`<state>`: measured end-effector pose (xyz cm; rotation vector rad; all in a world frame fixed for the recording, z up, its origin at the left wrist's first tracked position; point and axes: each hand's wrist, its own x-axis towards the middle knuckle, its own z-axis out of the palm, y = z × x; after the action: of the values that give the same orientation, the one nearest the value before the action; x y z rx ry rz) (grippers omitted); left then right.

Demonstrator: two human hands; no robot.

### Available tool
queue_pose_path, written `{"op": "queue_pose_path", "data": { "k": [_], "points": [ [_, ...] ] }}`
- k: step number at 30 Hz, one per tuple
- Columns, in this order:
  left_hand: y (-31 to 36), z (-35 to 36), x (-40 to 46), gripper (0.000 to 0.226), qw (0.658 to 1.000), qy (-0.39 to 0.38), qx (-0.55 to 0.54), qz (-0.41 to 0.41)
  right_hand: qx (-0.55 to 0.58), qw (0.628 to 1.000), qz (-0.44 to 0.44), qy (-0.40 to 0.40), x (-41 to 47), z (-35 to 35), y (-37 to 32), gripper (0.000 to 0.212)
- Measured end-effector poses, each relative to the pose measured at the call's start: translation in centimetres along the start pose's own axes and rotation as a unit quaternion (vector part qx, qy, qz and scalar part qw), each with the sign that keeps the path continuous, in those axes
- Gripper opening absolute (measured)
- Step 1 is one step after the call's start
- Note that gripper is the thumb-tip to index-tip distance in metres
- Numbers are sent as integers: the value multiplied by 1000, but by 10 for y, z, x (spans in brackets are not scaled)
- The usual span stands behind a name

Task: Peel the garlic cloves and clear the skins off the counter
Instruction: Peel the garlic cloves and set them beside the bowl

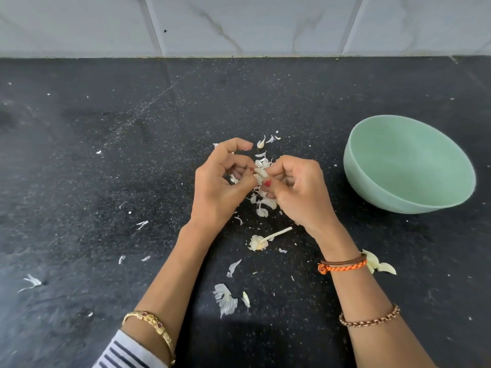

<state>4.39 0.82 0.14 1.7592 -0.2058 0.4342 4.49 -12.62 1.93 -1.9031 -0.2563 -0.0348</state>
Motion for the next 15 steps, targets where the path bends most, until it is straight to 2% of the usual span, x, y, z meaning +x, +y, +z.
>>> {"op": "queue_pose_path", "data": {
  "k": [3, 5, 7, 9, 15],
  "points": [
    [3, -4, 6, 26, 993, 66, -82, -61, -22, 999, -45, 8, -4, 10, -3, 22],
    [5, -9, 9, 29, 981, 89, -144, -96, -14, 999, -43, 29, -6, 13, -4, 23],
    [4, -12, 10, 28, 979, 84, -143, -115, 21, 998, -11, 60, -3, 7, -4, 26],
    [3, -11, 9, 19, 985, 63, -115, -113, 40, 996, 8, 75, -2, 0, -5, 30],
    [0, -2, 4, 6, 989, -2, -140, -46, 88, 994, 60, 37, -3, 3, -10, 13]
  ]
}}
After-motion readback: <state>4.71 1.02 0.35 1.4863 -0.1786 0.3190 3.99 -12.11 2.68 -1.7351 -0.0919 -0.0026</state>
